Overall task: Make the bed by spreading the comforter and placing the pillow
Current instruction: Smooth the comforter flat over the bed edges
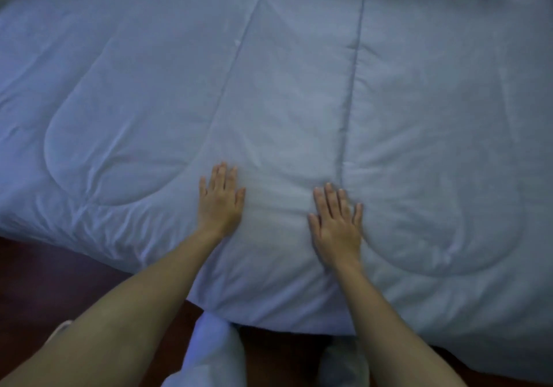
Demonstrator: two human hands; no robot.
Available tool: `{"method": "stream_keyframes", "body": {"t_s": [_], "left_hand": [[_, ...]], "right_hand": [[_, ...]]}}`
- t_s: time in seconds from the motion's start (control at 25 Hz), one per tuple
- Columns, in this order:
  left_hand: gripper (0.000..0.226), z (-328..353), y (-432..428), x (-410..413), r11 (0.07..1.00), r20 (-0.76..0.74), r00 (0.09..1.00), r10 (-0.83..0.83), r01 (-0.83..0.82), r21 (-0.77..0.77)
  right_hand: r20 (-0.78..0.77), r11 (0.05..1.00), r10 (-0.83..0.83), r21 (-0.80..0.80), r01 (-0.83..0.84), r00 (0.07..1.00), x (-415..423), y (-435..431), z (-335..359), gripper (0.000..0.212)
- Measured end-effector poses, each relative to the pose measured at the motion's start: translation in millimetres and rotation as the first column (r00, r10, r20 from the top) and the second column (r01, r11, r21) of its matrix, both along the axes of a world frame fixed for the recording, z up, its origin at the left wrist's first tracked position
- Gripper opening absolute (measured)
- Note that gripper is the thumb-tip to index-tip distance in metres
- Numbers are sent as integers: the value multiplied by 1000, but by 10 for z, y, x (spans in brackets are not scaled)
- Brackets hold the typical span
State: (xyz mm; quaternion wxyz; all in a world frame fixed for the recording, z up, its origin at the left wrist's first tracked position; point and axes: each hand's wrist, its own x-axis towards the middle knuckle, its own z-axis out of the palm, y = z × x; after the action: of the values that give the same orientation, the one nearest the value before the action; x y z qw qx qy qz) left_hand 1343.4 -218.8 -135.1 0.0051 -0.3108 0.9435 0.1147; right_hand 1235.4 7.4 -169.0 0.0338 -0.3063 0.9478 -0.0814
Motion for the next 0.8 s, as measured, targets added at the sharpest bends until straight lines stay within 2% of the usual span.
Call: {"method": "stream_keyframes", "body": {"t_s": [0.12, 0.28, 0.4, 0.48, 0.56, 0.64, 0.68, 0.72, 0.76, 0.8], "left_hand": [[56, 41, 1116, -687, 982, -72, 980, -186, 189, 27], [52, 44, 2599, -1471, 870, -106, 869, -483, 490, 54], [61, 144, 3303, -1818, 767, -29, 772, -635, 634, 99], [67, 164, 3410, -1922, 746, 66, 745, -664, 653, 133], [65, 111, 3262, -1893, 797, 174, 778, -604, 592, 119], [72, 35, 2960, -1708, 900, 255, 864, -435, 422, 107], [77, 2, 2803, -1573, 952, 261, 916, -306, 288, 105], [83, -22, 2664, -1435, 983, 253, 952, -172, 150, 103], [88, -36, 2556, -1323, 994, 249, 967, -60, 36, 99], [92, -43, 2476, -1249, 994, 263, 965, 13, -41, 101]], "right_hand": [[-21, 990, -137, -18, 137, 990, -448, 1243, -46, 57], [-9, 962, -270, 22, 271, 963, -887, 2765, -28, 57], [33, 924, -383, 24, 382, 923, -1135, 3489, 1, 57], [62, 875, -484, 14, 484, 873, -1207, 3775, -16, 59], [132, 730, -674, -30, 682, 727, -1244, 3954, -2, 60], [259, 461, -844, -93, 882, 469, -1380, 3945, 111, 56], [316, 341, -875, -133, 931, 366, -1478, 3853, 200, 55], [338, 296, -877, -179, 938, 341, -1565, 3701, 295, 56], [331, 342, -853, -228, 912, 403, -1625, 3478, 384, 58], [315, 463, -787, -268, 845, 531, -1650, 3185, 469, 59]]}}
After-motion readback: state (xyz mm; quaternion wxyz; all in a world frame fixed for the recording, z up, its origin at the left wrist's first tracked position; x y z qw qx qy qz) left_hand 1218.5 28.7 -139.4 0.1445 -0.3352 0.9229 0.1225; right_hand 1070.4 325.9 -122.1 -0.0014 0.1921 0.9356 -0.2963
